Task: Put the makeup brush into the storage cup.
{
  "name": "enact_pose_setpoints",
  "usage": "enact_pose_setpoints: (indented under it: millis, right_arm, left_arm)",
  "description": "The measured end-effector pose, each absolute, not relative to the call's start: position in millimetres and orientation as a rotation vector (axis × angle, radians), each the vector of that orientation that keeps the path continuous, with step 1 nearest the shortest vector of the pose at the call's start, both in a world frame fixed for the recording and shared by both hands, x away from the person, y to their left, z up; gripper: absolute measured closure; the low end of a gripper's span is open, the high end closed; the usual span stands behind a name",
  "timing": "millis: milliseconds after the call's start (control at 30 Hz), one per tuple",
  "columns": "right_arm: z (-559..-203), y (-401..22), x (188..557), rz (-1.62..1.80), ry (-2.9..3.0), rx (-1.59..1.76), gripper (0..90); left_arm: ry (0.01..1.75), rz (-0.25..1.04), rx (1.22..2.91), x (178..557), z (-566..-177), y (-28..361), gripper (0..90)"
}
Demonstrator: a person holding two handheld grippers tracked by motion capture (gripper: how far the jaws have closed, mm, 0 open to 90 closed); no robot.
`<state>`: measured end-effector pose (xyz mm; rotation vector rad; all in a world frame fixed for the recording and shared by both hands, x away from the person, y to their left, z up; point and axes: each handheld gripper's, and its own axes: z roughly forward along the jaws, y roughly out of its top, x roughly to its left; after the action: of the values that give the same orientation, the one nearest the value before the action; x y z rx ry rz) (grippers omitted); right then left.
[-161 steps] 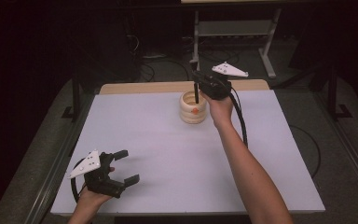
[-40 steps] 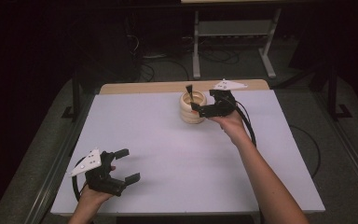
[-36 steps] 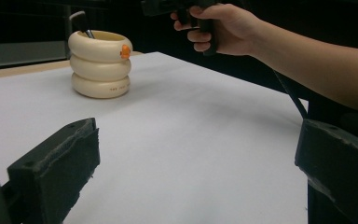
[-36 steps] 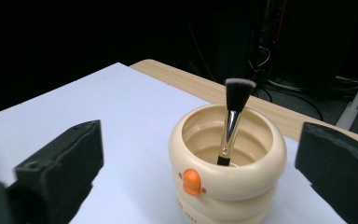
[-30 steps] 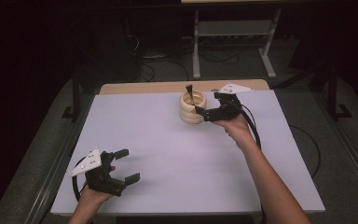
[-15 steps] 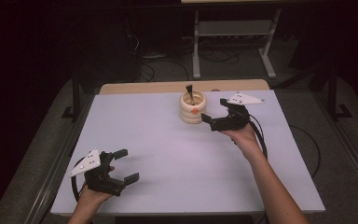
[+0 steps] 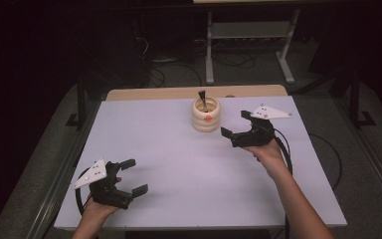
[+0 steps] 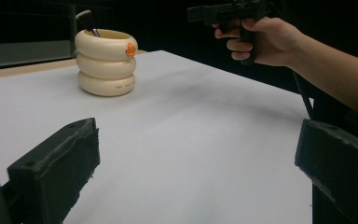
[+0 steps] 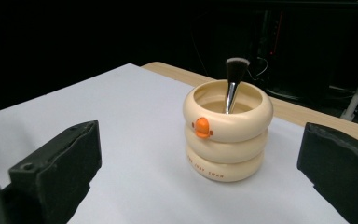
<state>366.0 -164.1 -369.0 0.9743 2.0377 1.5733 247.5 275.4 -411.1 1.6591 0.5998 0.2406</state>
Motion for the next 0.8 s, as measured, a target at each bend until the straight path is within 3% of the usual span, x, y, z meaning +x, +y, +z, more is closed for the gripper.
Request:
enact_pose_setpoints:
  millis: [800]
  right_arm:
    - [-375, -178, 330, 1.596, 2.038, 0.963, 0.0]
  left_arm:
    - [0.609, 0.257, 1.657, 245, -410, 280, 0.0]
